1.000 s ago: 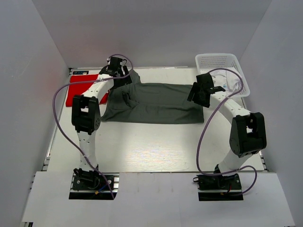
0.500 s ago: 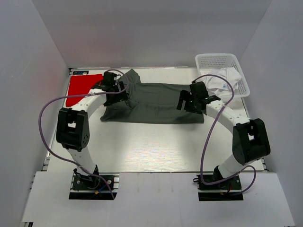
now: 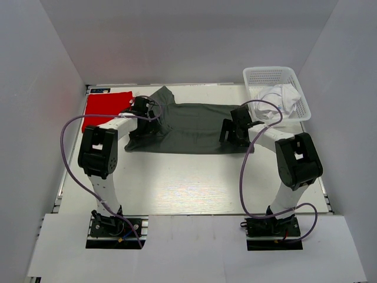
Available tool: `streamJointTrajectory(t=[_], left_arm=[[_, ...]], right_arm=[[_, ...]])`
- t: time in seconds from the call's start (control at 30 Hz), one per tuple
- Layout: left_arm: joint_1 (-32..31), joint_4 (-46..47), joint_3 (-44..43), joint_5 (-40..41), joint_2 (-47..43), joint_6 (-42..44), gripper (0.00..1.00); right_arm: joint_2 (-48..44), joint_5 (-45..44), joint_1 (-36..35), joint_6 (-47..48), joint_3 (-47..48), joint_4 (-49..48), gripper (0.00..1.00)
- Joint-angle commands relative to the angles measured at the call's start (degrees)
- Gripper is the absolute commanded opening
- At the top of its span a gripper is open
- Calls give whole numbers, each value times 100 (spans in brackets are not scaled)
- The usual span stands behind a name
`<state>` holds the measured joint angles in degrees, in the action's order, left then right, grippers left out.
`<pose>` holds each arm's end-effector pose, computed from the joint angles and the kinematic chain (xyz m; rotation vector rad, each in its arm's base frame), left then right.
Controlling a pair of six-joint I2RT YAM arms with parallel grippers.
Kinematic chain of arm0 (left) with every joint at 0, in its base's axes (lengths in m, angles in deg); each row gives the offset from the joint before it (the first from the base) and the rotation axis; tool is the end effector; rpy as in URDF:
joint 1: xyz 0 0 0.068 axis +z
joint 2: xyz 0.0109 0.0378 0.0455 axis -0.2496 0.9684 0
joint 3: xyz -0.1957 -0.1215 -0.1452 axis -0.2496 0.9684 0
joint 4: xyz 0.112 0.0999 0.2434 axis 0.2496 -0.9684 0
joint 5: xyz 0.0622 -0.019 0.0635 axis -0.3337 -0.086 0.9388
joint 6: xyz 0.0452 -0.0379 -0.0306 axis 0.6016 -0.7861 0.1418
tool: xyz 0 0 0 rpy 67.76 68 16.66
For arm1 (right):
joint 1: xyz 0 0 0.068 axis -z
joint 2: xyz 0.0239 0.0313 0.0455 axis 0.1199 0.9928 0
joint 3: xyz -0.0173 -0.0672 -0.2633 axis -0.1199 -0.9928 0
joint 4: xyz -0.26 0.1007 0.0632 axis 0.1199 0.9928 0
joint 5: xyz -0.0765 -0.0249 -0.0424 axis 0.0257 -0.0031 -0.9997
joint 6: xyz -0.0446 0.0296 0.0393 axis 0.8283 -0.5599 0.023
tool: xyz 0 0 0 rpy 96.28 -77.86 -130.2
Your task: Fold and stack the t-shirts
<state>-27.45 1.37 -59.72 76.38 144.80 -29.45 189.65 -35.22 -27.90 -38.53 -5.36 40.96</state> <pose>0.4171 -0.0863 0.1343 -0.3903 2.6175 0.0172 0.3676 0.1334 0.1378 0.1910 2.5088 0.1669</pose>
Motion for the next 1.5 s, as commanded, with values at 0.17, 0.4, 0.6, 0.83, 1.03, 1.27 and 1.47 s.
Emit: streamJointTrajectory(t=[0.17,0.4,0.6,0.83,1.03,1.27,1.47], left_arm=[[17,-560,499,173,-138,-463,100],[-45,-1139,2337,223,-1667,-1324,100],[-45,-1904,3095,5,-3512,-2124,100],[-45,-1248,2630,-22,-4868,-1687,100],[-45,-324,1235,-293,-3641,-791,100],[69,-543,-771,-532,-1118,36,100],[69,-1158,-2634,-39,693,195,96]], right_arm=[[-2,-118,19,-388,-637,41,90],[-1177,251,-201,-477,-1911,190,90],[-2409,269,-649,-547,-2536,647,90],[-3315,-195,-913,-196,-2186,343,90],[-2703,-1812,-834,-616,-1239,112,90],[-1296,-2298,-387,-583,160,323,90],[-408,-2157,-114,-407,1012,507,90]])
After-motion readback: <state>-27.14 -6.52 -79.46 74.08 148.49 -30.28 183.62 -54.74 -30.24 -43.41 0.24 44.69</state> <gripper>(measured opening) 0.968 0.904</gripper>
